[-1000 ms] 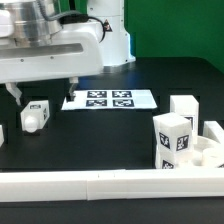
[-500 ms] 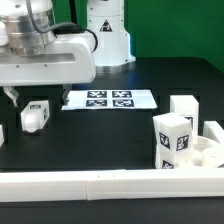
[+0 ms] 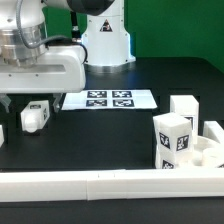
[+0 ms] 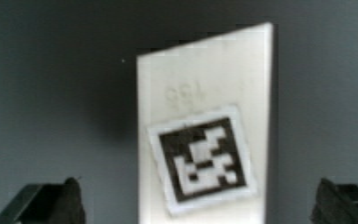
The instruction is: Assemble stool
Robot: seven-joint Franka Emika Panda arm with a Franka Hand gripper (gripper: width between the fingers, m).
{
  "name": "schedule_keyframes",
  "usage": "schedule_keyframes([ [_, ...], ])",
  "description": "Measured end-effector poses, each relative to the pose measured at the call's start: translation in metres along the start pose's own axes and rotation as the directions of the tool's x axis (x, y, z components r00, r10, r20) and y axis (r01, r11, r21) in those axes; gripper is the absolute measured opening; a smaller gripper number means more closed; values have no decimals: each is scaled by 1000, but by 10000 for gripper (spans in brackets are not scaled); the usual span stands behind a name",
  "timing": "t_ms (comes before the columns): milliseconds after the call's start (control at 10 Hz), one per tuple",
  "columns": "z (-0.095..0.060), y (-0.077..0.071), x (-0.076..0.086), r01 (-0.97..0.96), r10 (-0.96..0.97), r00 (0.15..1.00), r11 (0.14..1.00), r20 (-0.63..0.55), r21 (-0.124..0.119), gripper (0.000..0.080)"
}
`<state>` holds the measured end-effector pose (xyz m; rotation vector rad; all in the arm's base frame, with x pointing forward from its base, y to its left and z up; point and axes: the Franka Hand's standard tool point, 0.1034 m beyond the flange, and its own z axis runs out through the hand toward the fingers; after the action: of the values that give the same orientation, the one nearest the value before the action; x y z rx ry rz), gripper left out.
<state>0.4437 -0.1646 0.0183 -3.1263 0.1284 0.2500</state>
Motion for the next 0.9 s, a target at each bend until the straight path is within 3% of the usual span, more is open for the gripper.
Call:
schedule_keyframes([
  [300,8,-8,-1,-29,29,999,1000,12,1,644],
  [500,8,-8,-1,-29,29,999,1000,13,1,316],
  [600,7,-13,0,-7,7,1000,1000,14,-7,320],
  [900,-15,-68,9,122,-122,992,993,-22,-12,320],
])
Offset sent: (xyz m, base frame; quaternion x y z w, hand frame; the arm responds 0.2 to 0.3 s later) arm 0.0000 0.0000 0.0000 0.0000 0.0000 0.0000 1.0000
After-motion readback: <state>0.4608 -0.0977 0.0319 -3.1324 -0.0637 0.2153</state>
